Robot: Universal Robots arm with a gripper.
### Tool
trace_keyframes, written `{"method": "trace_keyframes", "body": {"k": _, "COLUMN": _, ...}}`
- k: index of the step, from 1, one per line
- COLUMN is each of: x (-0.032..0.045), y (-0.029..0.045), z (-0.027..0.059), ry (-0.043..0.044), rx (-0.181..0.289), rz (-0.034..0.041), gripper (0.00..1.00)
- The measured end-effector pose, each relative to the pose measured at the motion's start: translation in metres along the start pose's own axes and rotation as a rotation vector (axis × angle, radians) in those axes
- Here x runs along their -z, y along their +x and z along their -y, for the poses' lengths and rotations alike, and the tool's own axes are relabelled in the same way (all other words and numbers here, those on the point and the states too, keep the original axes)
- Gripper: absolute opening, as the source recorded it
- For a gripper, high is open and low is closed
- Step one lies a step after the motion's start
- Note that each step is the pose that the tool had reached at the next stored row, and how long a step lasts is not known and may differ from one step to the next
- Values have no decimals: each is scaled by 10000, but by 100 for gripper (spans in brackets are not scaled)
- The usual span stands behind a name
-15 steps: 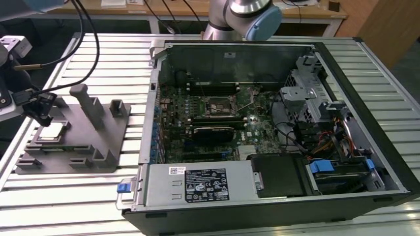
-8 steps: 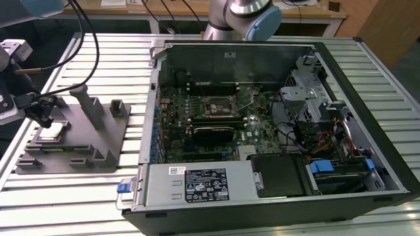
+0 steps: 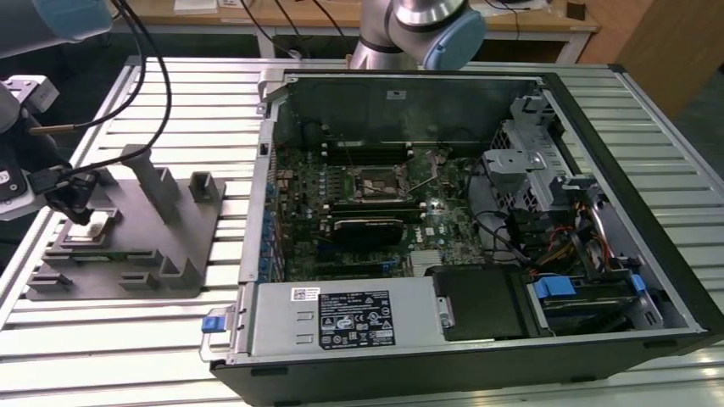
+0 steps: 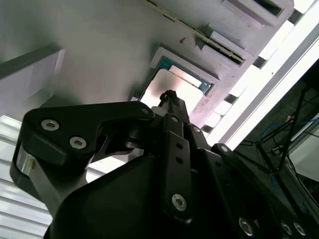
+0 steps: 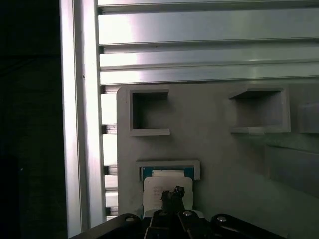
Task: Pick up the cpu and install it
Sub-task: 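Pick up the cpu and move it towards the insertion slot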
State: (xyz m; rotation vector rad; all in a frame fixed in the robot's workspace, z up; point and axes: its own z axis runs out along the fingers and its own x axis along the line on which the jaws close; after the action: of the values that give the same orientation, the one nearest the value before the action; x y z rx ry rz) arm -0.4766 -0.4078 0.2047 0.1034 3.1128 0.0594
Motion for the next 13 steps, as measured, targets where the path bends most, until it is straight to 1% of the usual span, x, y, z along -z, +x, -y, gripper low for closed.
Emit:
{"method": "trace_keyframes", "body": {"k": 3, "x": -38, "y": 4, "z": 2, "ry": -1, "rx": 4, "rz": 0, "gripper": 11}}
{"method": "trace_keyframes", "body": {"k": 13, "x": -40, "y": 5, "z": 2, "ry": 0, "rx": 7, "rz": 0, "gripper": 11}}
